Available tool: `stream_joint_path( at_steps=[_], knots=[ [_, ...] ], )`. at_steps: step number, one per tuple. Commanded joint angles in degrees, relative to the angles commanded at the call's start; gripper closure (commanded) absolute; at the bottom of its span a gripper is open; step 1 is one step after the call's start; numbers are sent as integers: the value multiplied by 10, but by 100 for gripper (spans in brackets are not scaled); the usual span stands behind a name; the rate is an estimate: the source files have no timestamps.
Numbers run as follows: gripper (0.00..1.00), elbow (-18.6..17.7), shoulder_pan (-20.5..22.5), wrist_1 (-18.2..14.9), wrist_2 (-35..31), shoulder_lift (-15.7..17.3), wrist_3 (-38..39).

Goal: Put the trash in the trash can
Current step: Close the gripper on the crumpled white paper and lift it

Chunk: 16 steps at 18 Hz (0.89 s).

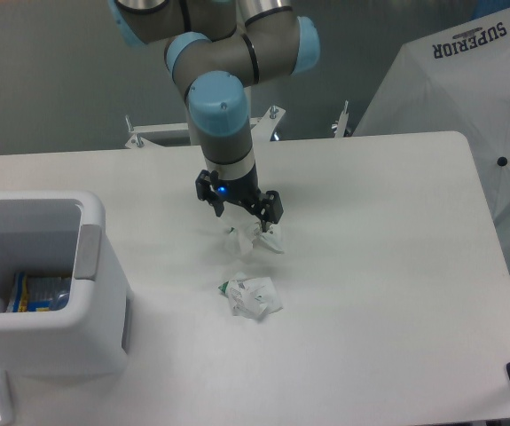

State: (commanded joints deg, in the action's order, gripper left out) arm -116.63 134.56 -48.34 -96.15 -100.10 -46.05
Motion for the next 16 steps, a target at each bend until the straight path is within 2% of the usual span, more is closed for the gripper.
stream_joint_path(
  at_steps=[6, 7, 10, 13, 16],
  knots=[
    [0, -2, -4, 0, -10, -17, 0],
    [4, 0, -4, 0, -11, -19, 1],
    [28, 1, -7, 0, -12, -23, 1],
    [64, 2, -7, 0, -12, -20, 1],
    [88, 7, -7, 0, -11, -20, 1]
  ],
)
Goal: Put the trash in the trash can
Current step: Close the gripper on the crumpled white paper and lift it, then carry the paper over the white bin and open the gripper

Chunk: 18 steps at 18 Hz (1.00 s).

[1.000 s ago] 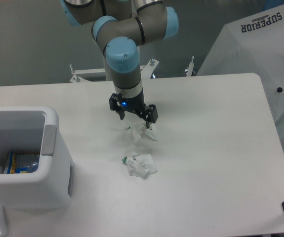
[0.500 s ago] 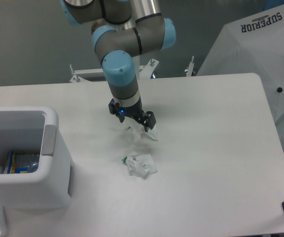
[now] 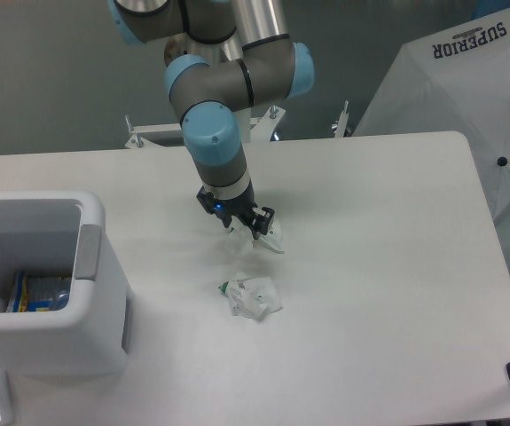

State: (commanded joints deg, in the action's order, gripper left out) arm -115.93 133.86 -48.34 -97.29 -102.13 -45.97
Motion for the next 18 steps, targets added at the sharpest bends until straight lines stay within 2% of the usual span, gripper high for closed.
stream_joint_path(
  at_steps=[4, 8, 10, 12, 15, 18],
  knots=[
    [97, 4, -1, 0, 3, 0, -1],
    [98, 13, 0, -2, 7, 6, -1],
    [98, 36, 3, -8, 12, 21, 1],
    [98, 60, 9, -11, 53, 44, 6],
    [98, 85, 48, -17, 129, 75, 9],
    [98, 91, 100, -14, 250, 115, 54]
  ],
)
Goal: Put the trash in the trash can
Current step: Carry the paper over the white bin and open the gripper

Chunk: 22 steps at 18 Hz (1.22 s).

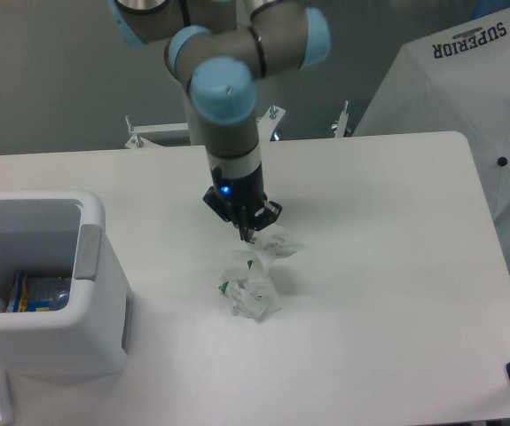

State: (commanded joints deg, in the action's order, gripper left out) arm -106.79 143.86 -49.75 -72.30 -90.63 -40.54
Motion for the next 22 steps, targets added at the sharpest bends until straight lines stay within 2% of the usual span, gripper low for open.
stream_joint_path(
  at_steps=[2, 5, 11, 15, 18, 22],
  knots=[
    [98, 9, 19, 4, 97, 15, 70],
    [98, 37, 19, 5, 198, 12, 155],
    [97, 84, 12, 8, 285, 12, 268],
    [97, 104, 4, 8, 303, 13, 315],
    [97, 130, -27, 6, 305, 12, 342],
    [94, 135, -78, 8, 305, 11, 359]
  ],
)
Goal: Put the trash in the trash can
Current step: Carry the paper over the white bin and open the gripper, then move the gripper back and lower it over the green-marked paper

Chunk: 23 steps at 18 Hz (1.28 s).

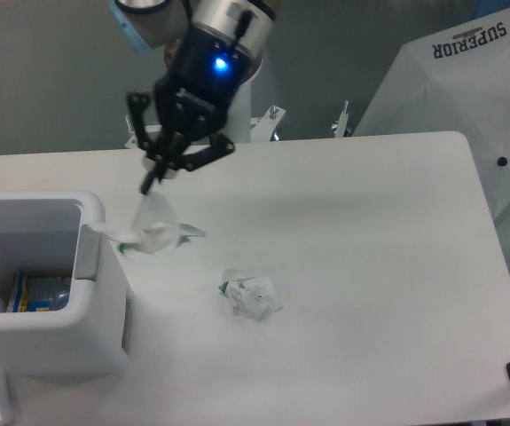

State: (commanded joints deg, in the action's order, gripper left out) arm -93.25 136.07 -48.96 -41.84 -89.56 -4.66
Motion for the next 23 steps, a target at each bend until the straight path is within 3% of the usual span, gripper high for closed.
stream_joint_path(
  at_steps=[8, 9, 11, 13, 15, 20, 21, 23],
  knots=[
    [90, 5, -99, 3, -4, -41, -11],
    [83, 7, -100, 4, -4, -47, -14],
    [49, 3, -106, 11, -4, -53, -34],
    [39, -1, -109, 10, -4, -54, -54],
    [23, -1, -109, 11, -5, -54, -55],
    [7, 11, -101, 8, -74, -49, -48],
    [0, 4, -84, 8, -96, -47, -48],
    [0, -21, -45, 9, -126, -33, -44]
  ],
)
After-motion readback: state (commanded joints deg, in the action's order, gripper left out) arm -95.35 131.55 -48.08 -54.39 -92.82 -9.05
